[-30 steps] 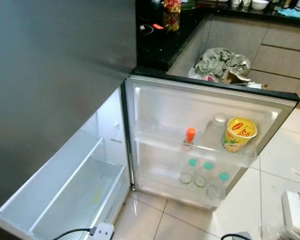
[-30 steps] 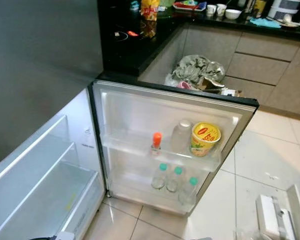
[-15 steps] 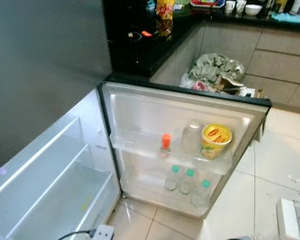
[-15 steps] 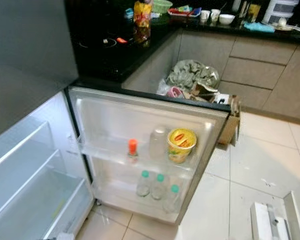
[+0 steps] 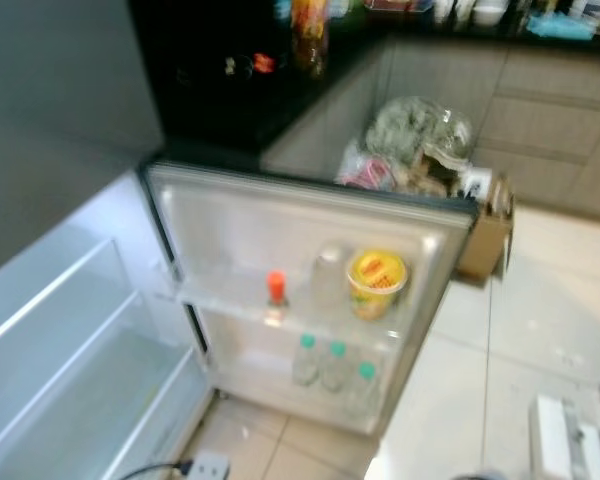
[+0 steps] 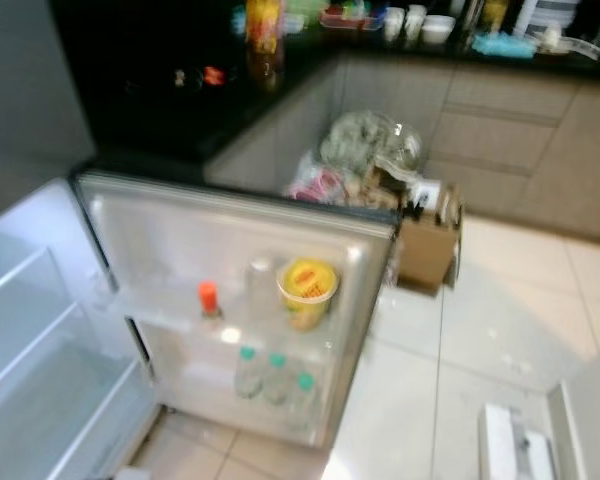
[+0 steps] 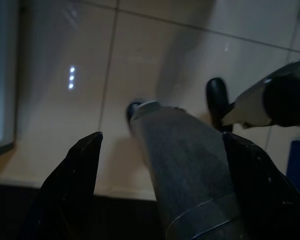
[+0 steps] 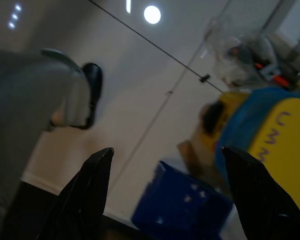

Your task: Restocking fridge

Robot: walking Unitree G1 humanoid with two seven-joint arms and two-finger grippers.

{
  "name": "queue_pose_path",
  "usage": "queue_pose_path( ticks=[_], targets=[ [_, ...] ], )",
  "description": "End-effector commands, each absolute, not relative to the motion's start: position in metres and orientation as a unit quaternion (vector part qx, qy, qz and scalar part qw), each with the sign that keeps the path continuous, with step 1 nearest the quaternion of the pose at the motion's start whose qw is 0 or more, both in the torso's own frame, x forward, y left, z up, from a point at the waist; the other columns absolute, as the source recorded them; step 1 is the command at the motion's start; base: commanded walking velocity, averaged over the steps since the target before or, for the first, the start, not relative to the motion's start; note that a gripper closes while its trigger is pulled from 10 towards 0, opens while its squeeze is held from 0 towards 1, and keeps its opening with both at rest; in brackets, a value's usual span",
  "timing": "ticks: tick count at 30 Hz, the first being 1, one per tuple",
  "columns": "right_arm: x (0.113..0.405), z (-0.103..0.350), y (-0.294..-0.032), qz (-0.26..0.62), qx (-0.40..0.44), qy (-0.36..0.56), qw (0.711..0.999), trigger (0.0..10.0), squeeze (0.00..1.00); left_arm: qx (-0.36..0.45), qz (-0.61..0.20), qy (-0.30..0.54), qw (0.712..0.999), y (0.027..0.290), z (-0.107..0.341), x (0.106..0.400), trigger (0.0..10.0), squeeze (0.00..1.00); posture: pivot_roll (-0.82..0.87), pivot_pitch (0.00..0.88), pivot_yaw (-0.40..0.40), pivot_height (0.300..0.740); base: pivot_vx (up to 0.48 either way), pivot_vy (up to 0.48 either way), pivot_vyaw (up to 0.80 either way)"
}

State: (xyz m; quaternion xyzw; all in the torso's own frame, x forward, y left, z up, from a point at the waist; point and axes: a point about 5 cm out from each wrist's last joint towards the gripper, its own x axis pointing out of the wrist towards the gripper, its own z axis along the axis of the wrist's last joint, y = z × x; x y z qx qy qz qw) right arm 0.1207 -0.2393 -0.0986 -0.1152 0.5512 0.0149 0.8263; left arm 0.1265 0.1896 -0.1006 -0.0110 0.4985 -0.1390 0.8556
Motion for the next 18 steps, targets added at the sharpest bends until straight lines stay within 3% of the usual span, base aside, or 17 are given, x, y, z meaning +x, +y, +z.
queue_pose_path(
  ticks=[1,18],
  targets=[
    [0.122,-0.099,-0.234,0.023,-0.112,0.547,0.829,10.0,0.0,-0.014,-0.142,0.516,0.844,0.188,-0.105,0.115,10.0,0.0,-0.05,0.046,-0.026,0.74,0.0,-0.356,0.0],
    [0.134,-0.094,-0.236,0.02,-0.093,0.519,0.849,10.0,0.0,-0.015,-0.143,0.517,0.844,0.187,-0.105,0.116,10.0,0.0,-0.06,0.049,-0.025,0.74,0.0,-0.352,0.0]
  ],
)
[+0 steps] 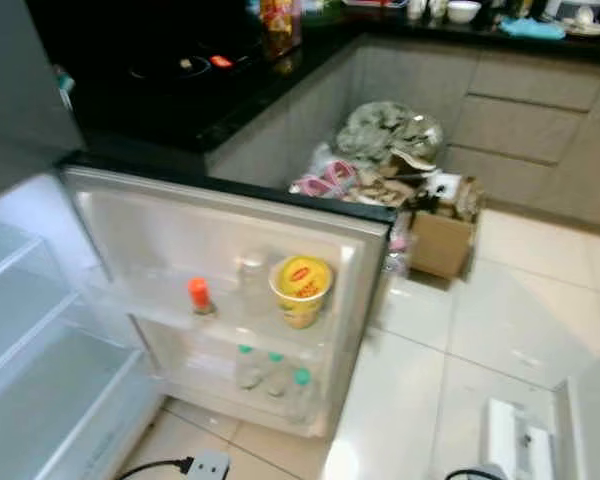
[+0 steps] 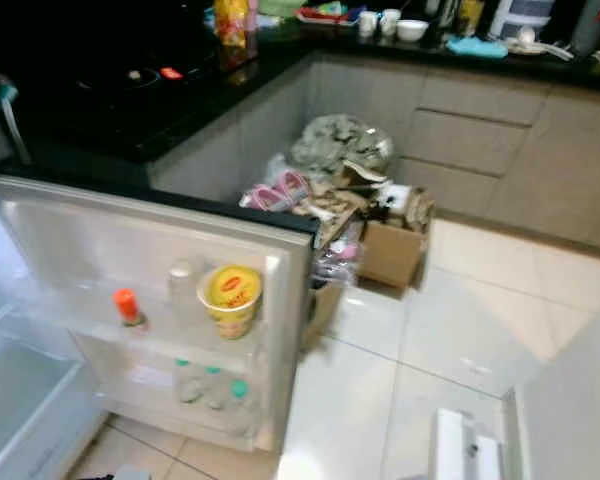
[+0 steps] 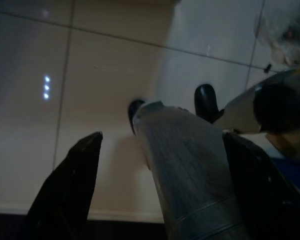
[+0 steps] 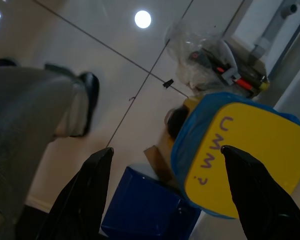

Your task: Restocking fridge

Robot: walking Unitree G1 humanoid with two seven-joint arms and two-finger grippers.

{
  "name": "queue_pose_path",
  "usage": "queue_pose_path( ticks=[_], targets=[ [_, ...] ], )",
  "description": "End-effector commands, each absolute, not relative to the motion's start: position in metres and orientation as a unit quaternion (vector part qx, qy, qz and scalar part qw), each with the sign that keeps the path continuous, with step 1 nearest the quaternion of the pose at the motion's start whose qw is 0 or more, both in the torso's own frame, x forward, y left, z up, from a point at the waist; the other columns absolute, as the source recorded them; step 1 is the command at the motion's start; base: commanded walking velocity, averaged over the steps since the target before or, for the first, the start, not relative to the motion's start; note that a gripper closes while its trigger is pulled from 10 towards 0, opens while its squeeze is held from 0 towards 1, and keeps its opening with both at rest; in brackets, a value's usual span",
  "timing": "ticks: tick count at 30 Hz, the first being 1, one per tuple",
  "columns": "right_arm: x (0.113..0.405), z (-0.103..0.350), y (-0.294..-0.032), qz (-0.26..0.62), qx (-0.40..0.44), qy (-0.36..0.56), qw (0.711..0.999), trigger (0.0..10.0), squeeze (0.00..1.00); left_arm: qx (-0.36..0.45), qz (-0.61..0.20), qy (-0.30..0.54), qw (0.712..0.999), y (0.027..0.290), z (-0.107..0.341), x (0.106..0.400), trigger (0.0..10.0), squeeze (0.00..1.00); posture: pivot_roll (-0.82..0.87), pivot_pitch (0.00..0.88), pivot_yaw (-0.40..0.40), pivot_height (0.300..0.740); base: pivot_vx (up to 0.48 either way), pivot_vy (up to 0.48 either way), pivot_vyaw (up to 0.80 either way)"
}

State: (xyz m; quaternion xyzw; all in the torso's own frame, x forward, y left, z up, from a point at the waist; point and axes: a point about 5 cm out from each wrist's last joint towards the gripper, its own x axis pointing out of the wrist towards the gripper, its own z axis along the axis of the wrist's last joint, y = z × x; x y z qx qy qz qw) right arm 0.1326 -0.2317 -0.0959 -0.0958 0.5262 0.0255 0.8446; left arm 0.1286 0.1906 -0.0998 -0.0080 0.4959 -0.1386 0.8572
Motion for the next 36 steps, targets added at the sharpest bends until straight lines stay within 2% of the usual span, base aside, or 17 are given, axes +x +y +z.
queue_pose_path(
  ticks=[1,8,28,36],
  targets=[
    [0.134,-0.094,-0.236,0.02,-0.093,0.519,0.849,10.0,0.0,-0.015,-0.143,0.517,0.844,0.187,-0.105,0.116,10.0,0.0,-0.06,0.049,-0.025,0.74,0.0,-0.292,0.0],
    [0.14,-0.091,-0.235,0.029,-0.073,0.507,0.858,10.0,0.0,-0.018,-0.128,0.516,0.847,0.187,-0.105,0.116,10.0,0.0,-0.06,0.049,-0.027,0.74,0.0,0.0,0.78],
    [0.128,-0.095,-0.236,0.029,-0.063,0.522,0.85,10.0,0.0,-0.014,-0.126,0.525,0.842,0.185,-0.106,0.114,10.0,0.0,-0.06,0.05,-0.025,0.74,0.0,0.0,0.78],
    [0.125,-0.096,-0.24,0.009,-0.077,0.527,0.846,10.0,0.0,-0.012,-0.13,0.526,0.841,0.183,-0.107,0.114,10.0,0.0,-0.06,0.049,-0.024,0.74,0.0,0.0,0.0]
  ],
)
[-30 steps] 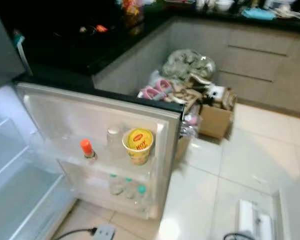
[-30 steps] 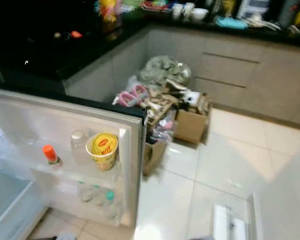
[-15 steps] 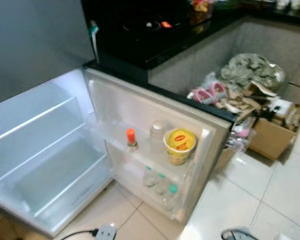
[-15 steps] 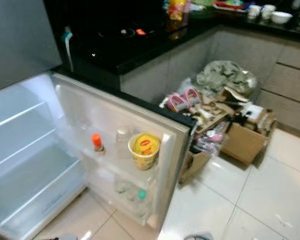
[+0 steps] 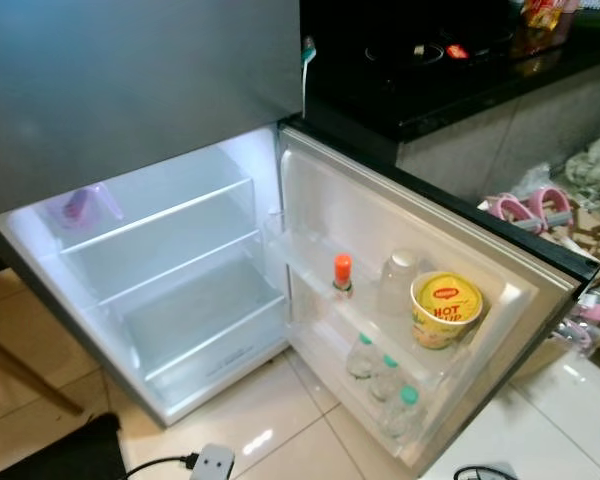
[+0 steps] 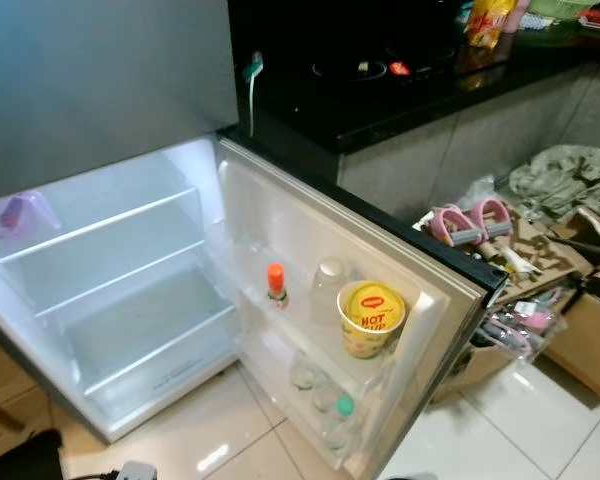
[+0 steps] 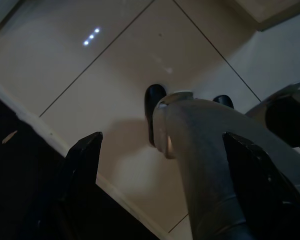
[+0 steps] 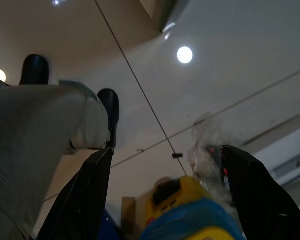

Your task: Restocking fridge

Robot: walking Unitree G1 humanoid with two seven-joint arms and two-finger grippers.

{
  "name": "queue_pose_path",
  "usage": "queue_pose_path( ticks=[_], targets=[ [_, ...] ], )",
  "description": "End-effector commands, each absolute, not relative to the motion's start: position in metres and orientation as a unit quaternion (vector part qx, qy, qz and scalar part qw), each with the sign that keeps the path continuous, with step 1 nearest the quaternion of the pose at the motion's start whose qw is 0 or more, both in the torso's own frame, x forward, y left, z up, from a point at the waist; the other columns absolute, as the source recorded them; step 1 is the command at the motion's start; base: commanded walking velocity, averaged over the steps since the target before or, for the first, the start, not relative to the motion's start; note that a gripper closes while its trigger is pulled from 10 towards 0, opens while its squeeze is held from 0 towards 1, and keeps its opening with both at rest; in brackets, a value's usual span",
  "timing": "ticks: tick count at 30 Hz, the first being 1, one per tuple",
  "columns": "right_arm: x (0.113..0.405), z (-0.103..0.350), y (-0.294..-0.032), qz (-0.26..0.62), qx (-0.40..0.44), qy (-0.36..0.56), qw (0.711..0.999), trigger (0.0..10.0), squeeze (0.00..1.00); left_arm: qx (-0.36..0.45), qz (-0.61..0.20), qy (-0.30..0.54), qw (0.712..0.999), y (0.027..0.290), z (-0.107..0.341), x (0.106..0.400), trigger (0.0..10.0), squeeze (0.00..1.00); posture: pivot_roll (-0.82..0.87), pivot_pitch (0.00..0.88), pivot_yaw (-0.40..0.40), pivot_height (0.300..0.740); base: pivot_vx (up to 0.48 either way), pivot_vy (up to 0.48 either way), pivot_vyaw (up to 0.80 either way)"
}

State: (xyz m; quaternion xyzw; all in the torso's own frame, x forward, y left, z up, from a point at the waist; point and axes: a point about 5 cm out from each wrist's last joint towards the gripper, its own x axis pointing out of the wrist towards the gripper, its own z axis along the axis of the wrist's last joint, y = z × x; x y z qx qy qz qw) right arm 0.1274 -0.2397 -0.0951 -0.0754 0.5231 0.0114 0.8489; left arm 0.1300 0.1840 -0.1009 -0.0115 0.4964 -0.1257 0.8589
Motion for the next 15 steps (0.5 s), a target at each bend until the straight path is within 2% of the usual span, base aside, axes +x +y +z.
queue_pose_path(
  ticks=[1,8,15],
  targets=[
    [0.1251,-0.0959,-0.24,0.009,-0.076,0.528,0.846,10.0,0.0,-0.011,-0.132,0.527,0.84,0.1832,-0.1068,0.1134,10.0,0.0,-0.06,0.049,-0.024,0.74,0.0,0.0,0.0],
    [0.1249,-0.0962,-0.2393,0.01,-0.075,0.528,0.846,10.0,0.0,0.001,-0.143,0.529,0.836,0.1813,-0.1074,0.1121,10.0,0.0,-0.06,0.05,-0.024,0.74,0.0,0.0,0.0],
    [0.1255,-0.0964,-0.2376,0.013,-0.077,0.527,0.846,10.0,0.0,0.008,-0.149,0.532,0.834,0.1808,-0.1079,0.1106,10.0,0.0,-0.06,0.044,-0.024,0.74,-0.271,0.0,0.0]
  ],
)
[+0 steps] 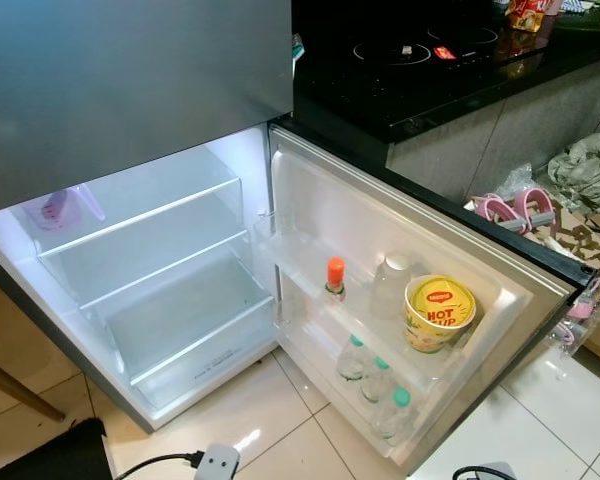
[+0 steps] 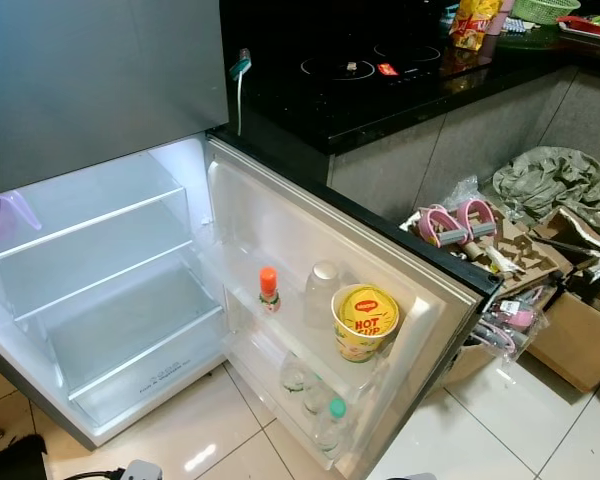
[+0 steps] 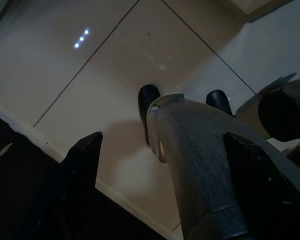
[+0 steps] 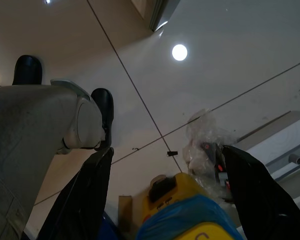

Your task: Restocking fridge

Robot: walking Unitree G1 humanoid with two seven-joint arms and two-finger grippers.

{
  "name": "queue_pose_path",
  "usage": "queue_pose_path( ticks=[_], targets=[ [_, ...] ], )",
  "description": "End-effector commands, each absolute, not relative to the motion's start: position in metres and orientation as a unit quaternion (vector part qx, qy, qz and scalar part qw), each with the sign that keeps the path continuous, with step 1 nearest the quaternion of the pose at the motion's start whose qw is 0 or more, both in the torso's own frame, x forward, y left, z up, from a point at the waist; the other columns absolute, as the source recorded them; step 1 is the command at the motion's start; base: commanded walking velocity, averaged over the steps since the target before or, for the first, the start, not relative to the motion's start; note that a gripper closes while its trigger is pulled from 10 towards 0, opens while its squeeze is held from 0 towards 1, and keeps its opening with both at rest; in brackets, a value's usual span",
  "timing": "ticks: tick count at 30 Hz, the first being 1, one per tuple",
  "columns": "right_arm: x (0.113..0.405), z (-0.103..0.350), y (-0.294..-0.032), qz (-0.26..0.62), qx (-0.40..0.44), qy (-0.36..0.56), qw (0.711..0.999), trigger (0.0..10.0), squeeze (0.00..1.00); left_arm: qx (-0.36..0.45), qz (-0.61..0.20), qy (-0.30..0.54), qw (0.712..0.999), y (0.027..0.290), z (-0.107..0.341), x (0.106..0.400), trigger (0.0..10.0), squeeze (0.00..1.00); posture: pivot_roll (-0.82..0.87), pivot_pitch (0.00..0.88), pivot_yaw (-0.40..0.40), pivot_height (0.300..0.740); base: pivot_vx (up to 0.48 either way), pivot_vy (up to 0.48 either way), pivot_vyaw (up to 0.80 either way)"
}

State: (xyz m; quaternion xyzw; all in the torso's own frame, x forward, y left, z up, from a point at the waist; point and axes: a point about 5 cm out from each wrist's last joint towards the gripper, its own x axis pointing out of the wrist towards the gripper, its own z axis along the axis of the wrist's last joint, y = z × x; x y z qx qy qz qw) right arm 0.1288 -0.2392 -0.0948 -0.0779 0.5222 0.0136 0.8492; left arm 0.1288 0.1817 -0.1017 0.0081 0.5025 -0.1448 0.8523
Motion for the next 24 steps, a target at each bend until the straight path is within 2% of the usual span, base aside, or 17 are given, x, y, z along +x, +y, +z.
queue_pose_path(
  ticks=[1,24],
  targets=[
    [0.1254,-0.0965,-0.2375,0.014,-0.077,0.528,0.846,10.0,0.0,0.009,-0.15,0.532,0.833,0.1807,-0.1079,0.1106,10.0,0.0,-0.06,0.044,-0.024,0.74,-0.289,0.0,0.0],
    [0.1256,-0.0966,-0.2367,0.008,-0.07,0.527,0.847,10.0,0.0,0.007,-0.154,0.532,0.833,0.1781,-0.1083,0.1098,10.0,0.0,-0.06,0.049,-0.024,0.74,-0.298,0.0,0.0]
  ],
)
